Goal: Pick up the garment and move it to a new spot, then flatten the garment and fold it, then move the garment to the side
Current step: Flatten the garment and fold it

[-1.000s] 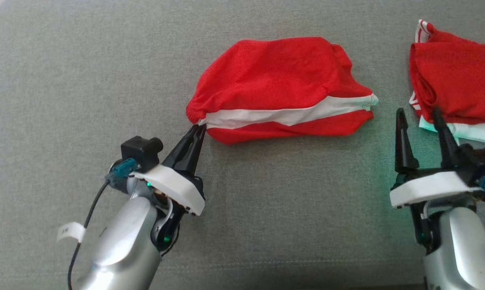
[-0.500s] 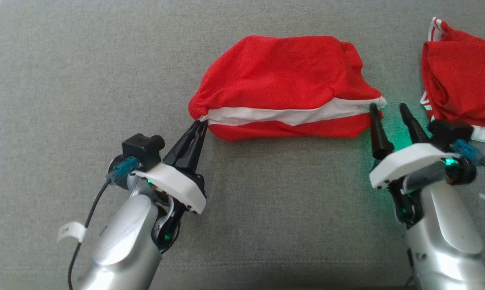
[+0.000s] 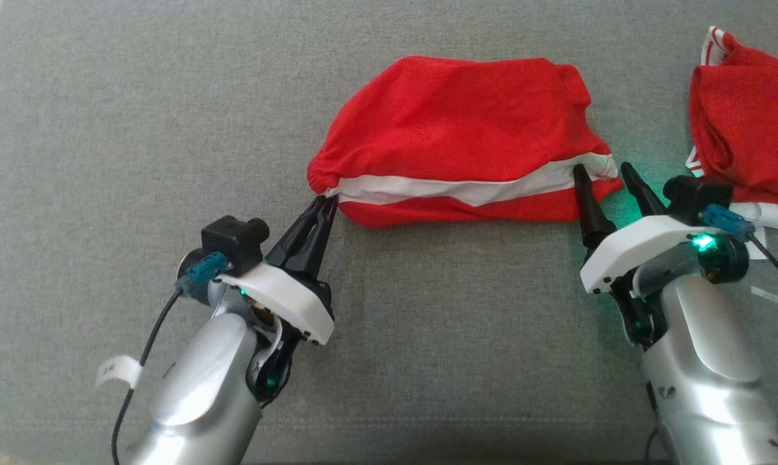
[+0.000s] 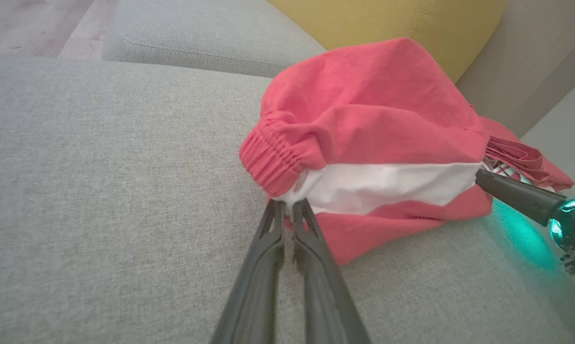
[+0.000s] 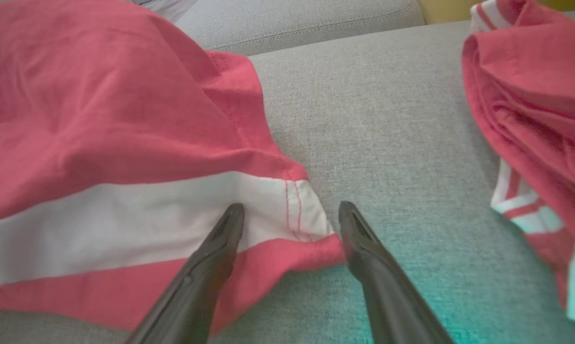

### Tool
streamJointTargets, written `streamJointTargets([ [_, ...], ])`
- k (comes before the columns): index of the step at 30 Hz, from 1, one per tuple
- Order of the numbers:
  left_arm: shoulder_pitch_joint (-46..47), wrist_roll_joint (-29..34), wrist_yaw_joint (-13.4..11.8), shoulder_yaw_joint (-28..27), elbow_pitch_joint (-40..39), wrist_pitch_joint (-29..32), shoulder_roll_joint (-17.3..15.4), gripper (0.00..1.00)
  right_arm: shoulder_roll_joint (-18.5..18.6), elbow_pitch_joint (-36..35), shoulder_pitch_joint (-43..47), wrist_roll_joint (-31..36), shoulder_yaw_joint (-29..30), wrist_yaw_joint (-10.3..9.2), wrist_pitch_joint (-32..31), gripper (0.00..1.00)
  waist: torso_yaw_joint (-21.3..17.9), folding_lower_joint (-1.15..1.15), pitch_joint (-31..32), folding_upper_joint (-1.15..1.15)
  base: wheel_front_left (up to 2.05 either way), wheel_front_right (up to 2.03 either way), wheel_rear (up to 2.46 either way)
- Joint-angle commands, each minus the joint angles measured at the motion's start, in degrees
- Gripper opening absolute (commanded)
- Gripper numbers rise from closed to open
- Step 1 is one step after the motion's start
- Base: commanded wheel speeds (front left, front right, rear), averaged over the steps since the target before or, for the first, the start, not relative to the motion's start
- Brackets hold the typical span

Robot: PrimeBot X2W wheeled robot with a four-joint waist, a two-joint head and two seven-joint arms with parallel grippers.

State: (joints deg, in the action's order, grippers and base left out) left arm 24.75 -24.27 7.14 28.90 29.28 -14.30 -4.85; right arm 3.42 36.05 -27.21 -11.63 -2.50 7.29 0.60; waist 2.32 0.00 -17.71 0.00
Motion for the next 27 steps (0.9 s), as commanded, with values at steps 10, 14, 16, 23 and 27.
streamJointTargets([
  [10, 1.42, 0.33, 0.35, -1.72, -1.12, -0.70, -0.76, 0.00, 1.75, -0.92, -2.31, -1.02, -4.40, 0.20, 3.18, 0.00, -0.27, 0.00, 0.27, 0.00, 0.00, 0.00, 0.00],
  [14, 1.32, 0.34, 0.35, -1.86, -1.14, -0.70, -0.88, 0.00, 2.96, -3.15, -1.23, 0.18, -4.93, 0.20, 6.39, 0.00, -0.38, 0.00, 0.95, 0.00, 0.00, 0.00, 0.00],
  [16, 1.21, 0.47, 0.35, -2.01, -1.41, -0.70, -1.03, 0.00, 3.30, -4.90, -0.20, 0.90, -4.82, 0.20, 7.87, 0.00, -0.53, 0.00, 1.51, 0.00, 0.00, 0.00, 0.00],
  [23, 1.38, 2.45, 0.29, -1.80, -3.90, -0.70, -2.82, 0.00, 4.10, -14.09, 2.48, 2.23, -3.79, 0.20, 9.97, 0.00, -1.37, 0.00, 4.42, 0.00, 0.00, 0.00, 0.00],
  [27, 2.47, 3.33, 0.20, -1.62, -6.74, -0.11, -4.43, 0.00, 4.97, -19.99, 2.71, 2.42, -4.20, 0.20, 8.57, 0.00, -1.64, 0.00, 6.58, 0.00, 0.00, 0.00, 0.00],
])
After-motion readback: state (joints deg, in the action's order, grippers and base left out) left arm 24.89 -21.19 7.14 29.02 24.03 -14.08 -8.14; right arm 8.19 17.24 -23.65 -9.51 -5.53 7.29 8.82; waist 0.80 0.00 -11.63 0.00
